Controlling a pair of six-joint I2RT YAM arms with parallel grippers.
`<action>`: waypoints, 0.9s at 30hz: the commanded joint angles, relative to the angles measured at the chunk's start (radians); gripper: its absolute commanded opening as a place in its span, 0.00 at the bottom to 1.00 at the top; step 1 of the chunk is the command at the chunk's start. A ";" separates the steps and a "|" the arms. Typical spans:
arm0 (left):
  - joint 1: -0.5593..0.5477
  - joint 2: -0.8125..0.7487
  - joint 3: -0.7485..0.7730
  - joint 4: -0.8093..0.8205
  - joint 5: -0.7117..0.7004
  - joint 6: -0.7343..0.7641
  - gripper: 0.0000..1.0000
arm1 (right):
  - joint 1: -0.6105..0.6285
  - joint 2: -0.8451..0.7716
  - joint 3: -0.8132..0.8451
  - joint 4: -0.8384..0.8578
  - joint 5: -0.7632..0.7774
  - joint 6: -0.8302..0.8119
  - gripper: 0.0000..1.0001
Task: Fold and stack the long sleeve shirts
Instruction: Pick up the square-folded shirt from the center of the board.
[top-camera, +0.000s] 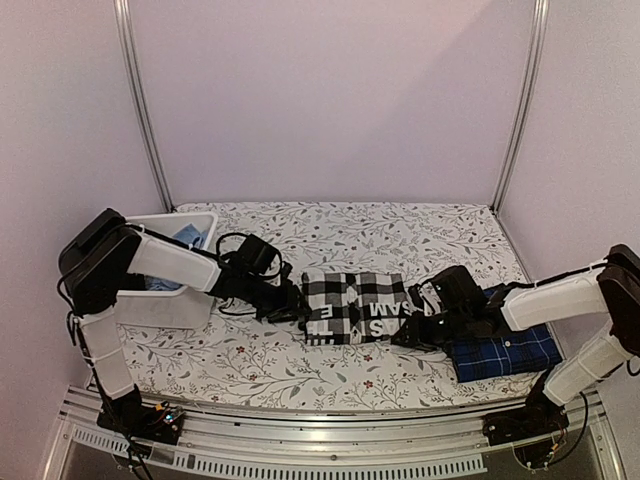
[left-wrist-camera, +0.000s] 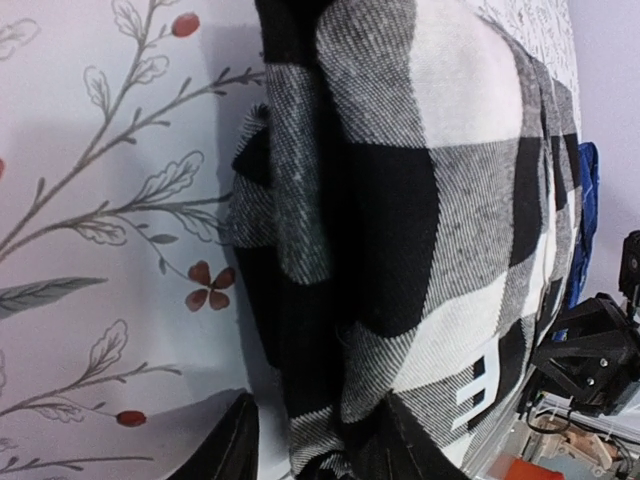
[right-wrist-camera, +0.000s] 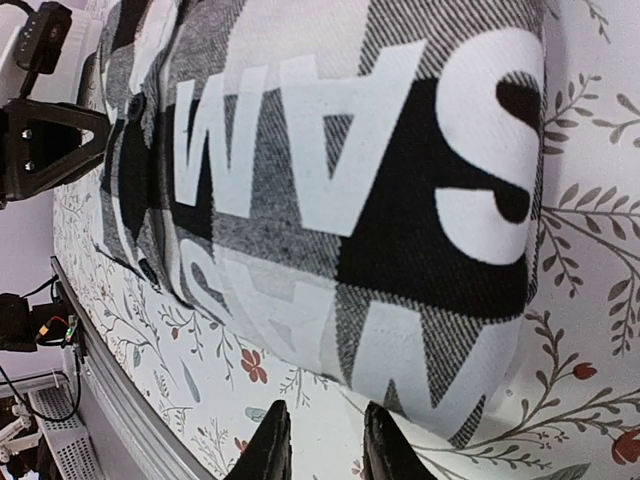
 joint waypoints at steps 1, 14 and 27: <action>-0.011 0.034 -0.047 0.076 0.024 -0.074 0.37 | -0.006 -0.084 0.008 -0.056 0.005 -0.001 0.24; -0.021 0.070 -0.065 0.172 0.070 -0.156 0.07 | -0.007 -0.172 0.097 -0.159 0.087 -0.035 0.26; -0.002 0.036 -0.038 0.100 0.055 -0.098 0.00 | -0.015 0.107 0.063 -0.008 0.117 -0.031 0.16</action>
